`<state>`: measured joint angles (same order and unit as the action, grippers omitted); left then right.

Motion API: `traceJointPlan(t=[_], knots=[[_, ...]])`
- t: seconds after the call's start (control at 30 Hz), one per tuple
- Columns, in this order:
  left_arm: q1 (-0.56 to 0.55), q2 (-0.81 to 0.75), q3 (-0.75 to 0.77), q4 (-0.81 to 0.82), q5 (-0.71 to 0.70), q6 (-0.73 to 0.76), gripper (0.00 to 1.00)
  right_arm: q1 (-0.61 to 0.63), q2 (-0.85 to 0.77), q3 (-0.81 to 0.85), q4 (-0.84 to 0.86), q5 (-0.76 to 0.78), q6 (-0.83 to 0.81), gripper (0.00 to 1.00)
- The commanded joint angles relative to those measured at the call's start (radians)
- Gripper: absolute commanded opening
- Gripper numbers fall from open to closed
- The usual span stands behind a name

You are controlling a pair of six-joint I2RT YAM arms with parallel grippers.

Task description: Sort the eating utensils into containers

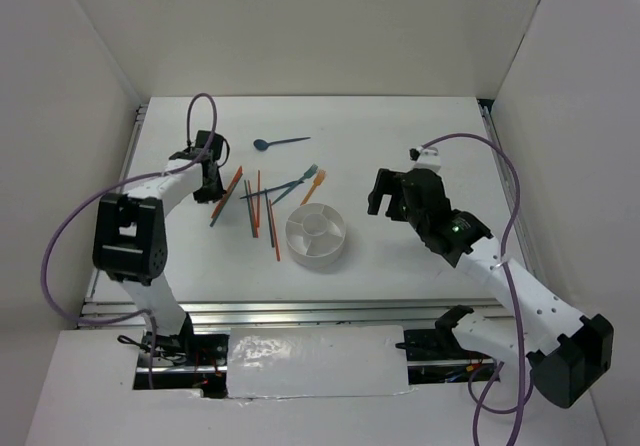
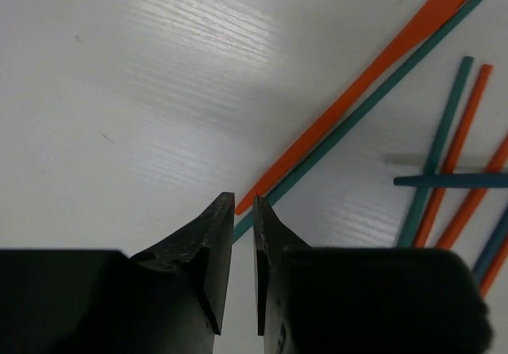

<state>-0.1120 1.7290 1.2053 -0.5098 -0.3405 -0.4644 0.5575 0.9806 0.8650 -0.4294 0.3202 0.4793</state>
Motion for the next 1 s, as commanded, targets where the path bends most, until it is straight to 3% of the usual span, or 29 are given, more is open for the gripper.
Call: traceJointPlan(t=[0.0,0.1,0.3,0.53,0.73,0.97], knots=[[-0.011,0.108,0.104,-0.025,-0.037,-0.014,0.29,0.018,0.026,0.035,0.046,-0.001,-0.019,1.0],[-0.023,0.168,0.146,-0.05,-0.091,-0.031,0.3,0.03,0.036,0.043,0.041,0.01,-0.027,1.0],[-0.026,0.178,0.155,-0.007,-0.054,-0.02,0.46,0.032,0.062,0.052,0.046,0.022,-0.039,1.0],[-0.028,0.184,0.175,0.014,-0.031,-0.011,0.57,0.036,0.113,0.072,0.038,0.022,-0.039,1.0],[-0.026,0.271,0.275,-0.016,-0.017,0.01,0.57,0.038,0.136,0.078,0.044,0.017,-0.041,1.0],[-0.018,0.264,0.263,0.007,0.027,0.026,0.62,0.041,0.156,0.088,0.04,0.02,-0.042,1.0]])
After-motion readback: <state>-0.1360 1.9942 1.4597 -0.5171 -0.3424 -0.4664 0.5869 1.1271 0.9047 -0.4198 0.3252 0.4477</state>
